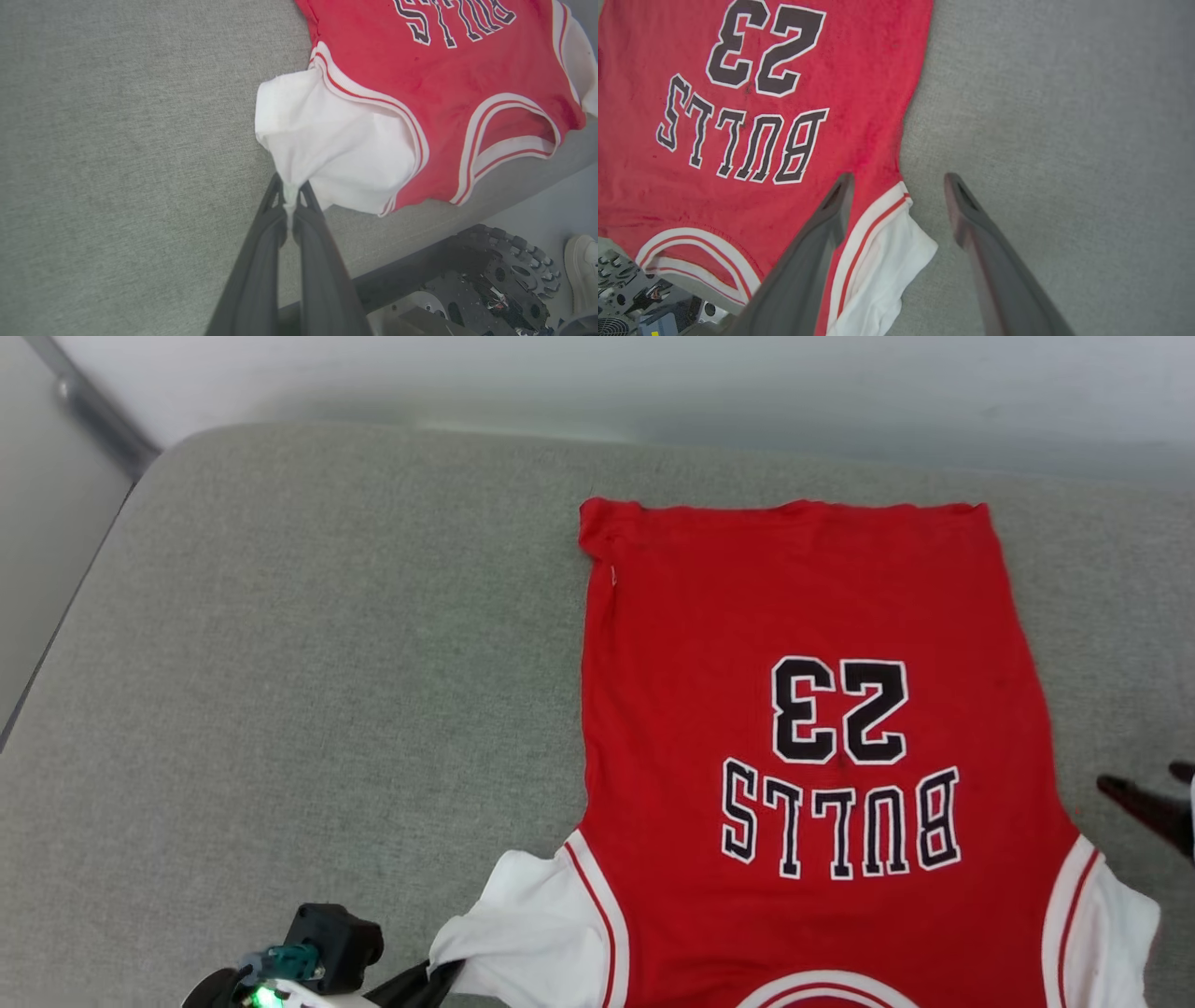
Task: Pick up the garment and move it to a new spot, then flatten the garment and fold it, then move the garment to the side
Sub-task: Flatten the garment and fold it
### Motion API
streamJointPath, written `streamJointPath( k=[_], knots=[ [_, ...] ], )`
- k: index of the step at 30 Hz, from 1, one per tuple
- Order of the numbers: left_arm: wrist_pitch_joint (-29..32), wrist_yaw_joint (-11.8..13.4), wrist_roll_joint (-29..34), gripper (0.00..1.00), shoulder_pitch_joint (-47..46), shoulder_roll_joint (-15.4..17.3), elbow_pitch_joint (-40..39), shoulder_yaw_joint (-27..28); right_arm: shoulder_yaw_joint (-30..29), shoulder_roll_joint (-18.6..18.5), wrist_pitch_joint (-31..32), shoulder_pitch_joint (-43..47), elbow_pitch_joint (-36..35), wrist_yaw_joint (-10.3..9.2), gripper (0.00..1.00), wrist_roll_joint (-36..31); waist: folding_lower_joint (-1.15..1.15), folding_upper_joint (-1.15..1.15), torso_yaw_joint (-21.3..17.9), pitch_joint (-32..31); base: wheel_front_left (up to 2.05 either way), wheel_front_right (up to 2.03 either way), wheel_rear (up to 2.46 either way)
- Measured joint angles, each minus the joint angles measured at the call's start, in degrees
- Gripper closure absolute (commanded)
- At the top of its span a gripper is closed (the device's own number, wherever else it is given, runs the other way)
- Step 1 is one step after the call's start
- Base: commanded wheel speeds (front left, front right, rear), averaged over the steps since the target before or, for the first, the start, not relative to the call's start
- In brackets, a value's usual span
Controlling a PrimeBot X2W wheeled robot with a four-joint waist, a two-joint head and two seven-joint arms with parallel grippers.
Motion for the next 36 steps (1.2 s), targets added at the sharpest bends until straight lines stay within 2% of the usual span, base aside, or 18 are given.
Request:
streamJointPath(
  k=[8,11,13,19,28,36],
  knots=[
    [1.6,-0.2,2.7,1.00,-3.2,-0.8,-4.9,-1.9,-1.2,0.0,11.2,-19.0,3.5,0.00,0.00,-4.9,0.00,0.00,4.4,8.0,0.00,0.00,0.00],
    [2.5,-0.8,4.6,1.00,-5.3,-1.2,-5.7,-3.2,-1.7,0.2,14.5,-27.0,6.8,-0.01,0.00,-7.3,0.01,0.00,6.3,11.2,0.00,0.00,0.00],
    [2.2,-1.0,4.8,1.00,-6.4,-2.5,-6.0,-3.3,-2.0,0.4,16.4,-31.3,9.5,-0.01,0.00,-9.5,0.00,0.00,7.8,13.1,0.00,0.00,0.00],
    [1.3,-2.0,5.8,1.00,-8.9,-4.3,-6.4,-4.0,-2.9,-0.2,20.3,-40.2,16.2,0.00,0.00,-16.0,0.01,0.00,12.2,18.0,0.00,0.00,0.00],
    [0.3,-3.3,6.0,1.00,-11.2,-6.5,-6.3,-5.1,-5.8,0.5,20.7,-47.6,21.7,-0.01,0.00,-23.1,0.00,0.00,16.7,23.2,0.00,0.00,0.00],
    [-0.8,-4.2,6.4,1.00,-12.6,-7.4,-5.5,-5.4,-5.9,0.8,20.6,-47.5,23.0,-0.01,0.00,-25.5,0.00,0.00,18.6,25.7,0.00,0.00,0.00]
  ],
)
